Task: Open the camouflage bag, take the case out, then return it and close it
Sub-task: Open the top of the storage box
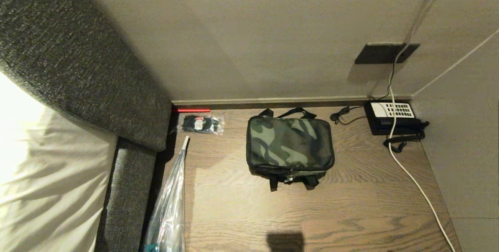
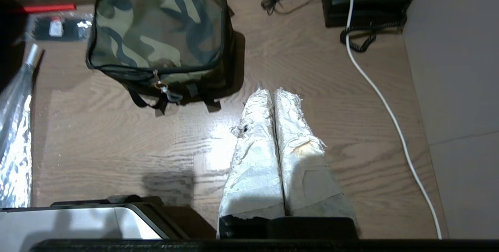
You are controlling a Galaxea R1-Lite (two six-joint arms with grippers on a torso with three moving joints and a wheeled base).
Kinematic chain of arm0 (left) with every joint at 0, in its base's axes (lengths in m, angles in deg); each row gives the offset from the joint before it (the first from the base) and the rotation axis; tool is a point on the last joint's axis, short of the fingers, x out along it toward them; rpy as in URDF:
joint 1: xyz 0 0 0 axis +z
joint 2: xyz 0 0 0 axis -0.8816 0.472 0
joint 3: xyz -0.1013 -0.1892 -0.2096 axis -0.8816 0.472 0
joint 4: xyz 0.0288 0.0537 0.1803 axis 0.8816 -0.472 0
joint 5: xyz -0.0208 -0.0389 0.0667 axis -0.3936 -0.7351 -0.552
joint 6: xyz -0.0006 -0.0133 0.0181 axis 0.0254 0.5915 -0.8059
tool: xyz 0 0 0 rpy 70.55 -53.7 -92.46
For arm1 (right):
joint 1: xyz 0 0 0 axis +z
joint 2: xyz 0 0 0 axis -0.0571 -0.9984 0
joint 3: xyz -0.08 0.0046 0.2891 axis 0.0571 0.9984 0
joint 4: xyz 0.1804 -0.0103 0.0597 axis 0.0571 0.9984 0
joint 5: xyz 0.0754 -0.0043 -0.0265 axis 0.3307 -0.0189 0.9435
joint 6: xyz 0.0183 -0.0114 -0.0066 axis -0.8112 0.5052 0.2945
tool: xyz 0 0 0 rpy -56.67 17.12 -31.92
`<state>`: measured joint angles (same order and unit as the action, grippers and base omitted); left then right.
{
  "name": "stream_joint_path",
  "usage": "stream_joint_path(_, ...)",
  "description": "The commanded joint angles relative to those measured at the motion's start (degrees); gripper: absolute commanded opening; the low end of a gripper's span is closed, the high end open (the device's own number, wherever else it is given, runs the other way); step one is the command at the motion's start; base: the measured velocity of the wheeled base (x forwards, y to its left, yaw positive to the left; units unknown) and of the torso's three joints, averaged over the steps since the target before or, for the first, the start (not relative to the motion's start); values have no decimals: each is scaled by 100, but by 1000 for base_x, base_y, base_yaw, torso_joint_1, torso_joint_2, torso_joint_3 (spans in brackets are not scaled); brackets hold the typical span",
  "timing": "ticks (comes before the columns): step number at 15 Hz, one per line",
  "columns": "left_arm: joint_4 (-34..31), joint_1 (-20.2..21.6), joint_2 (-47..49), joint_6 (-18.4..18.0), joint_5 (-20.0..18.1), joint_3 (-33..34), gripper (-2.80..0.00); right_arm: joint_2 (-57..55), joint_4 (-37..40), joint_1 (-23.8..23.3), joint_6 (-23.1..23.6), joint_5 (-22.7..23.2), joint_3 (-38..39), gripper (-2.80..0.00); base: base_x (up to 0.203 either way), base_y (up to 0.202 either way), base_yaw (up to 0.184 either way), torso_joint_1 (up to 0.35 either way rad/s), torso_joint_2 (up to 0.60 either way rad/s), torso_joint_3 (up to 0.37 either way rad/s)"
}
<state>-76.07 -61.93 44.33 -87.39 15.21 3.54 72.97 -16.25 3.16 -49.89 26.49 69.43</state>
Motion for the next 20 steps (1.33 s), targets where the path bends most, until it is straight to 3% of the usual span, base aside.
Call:
stream_joint_path(1, 0, 1, 0, 3, 3, 1, -280, 4, -5, 2, -2, -1, 79, -280, 0, 0, 0, -2, 0, -198)
stream_joint_path(20, 0, 1, -8, 3, 3, 1, -280, 4, -5, 2, -2, -1, 79, -280, 0, 0, 0, 3, 2, -197)
